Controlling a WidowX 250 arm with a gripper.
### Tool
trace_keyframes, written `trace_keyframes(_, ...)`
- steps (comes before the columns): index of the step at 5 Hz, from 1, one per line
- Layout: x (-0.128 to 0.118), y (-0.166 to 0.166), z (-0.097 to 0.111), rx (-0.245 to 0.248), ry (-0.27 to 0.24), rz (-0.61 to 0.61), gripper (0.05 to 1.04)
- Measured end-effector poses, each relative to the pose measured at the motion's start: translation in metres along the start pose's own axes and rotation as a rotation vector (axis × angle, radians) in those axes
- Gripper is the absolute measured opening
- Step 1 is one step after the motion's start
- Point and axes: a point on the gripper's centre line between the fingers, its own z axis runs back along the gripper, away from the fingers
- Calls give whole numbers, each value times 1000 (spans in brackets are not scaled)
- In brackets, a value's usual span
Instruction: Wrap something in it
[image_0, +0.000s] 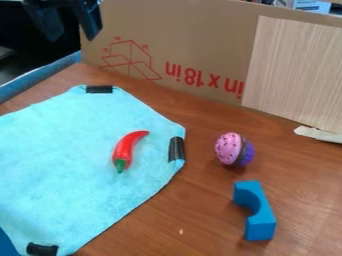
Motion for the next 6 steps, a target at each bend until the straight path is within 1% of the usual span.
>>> trace_keyframes(1,-1,1,-8,-9,22,8,1001)
trace_keyframes(2,10,41,-37,-33,63,98,1001)
trace_keyframes(3,11,86,-51,-9,50,178,1001)
trace_keyframes(4,7,103,-61,18,21,160,1001)
trace_keyframes(5,-16,132,-71,38,28,131,1001)
trace_keyframes(6,-31,149,-77,67,25,121,1001)
